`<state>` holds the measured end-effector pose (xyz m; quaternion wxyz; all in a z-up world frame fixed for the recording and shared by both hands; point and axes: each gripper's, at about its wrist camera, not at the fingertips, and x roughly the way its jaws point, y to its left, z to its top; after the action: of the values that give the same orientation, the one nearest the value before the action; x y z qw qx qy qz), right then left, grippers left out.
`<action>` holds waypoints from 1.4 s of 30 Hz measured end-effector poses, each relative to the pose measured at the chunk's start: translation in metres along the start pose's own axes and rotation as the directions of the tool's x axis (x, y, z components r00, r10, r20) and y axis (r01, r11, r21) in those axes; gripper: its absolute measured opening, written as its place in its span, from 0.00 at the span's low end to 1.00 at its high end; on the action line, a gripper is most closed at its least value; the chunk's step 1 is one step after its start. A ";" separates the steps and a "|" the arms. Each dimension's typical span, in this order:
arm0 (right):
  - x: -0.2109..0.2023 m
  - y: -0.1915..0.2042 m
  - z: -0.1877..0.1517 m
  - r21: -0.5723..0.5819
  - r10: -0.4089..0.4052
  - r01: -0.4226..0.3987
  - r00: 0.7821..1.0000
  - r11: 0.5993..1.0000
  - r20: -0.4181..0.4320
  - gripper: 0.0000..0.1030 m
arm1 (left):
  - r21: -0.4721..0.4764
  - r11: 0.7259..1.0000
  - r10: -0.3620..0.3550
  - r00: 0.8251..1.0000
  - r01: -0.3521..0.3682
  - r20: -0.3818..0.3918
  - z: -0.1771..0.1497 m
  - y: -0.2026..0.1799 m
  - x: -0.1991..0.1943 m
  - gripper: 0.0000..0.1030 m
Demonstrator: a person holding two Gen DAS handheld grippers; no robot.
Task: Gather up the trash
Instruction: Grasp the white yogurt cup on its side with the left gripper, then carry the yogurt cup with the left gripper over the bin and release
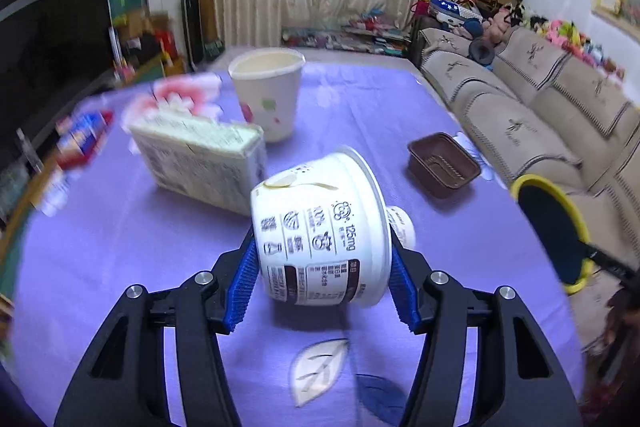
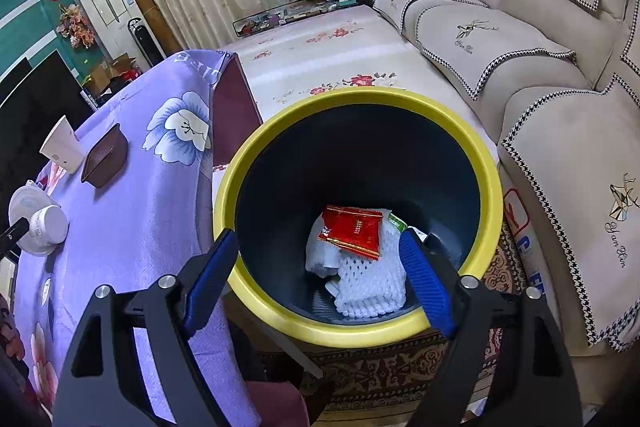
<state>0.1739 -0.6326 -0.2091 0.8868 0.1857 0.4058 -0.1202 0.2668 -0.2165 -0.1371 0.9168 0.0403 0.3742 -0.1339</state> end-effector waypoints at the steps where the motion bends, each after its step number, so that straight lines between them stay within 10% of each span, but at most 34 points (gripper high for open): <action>1: 0.000 0.000 0.000 0.000 0.001 -0.001 1.000 1.000 -0.001 0.76 | 0.024 0.999 0.022 1.000 -0.022 0.012 0.000 -0.002 -0.003 0.55; 16: -0.006 0.011 -0.002 -0.027 0.020 -0.020 1.000 0.999 0.002 0.76 | 0.151 0.961 0.205 0.964 -0.231 0.170 0.007 0.005 -0.048 0.55; 27: -0.026 0.003 -0.006 -0.010 0.021 -0.020 0.999 1.000 0.039 0.76 | 0.172 0.977 -0.147 0.982 0.125 0.122 0.018 -0.037 -0.076 0.55; 42: -0.088 -0.056 -0.028 0.076 -0.078 0.068 0.987 0.995 0.138 0.76 | 0.356 0.806 -0.468 0.877 0.473 -0.105 0.045 -0.233 -0.028 0.55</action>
<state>0.0780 -0.6662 -0.1714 0.9011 0.1933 0.3440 -0.1798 0.2133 -0.4417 -0.0793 0.8281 0.1197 0.3457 -0.4248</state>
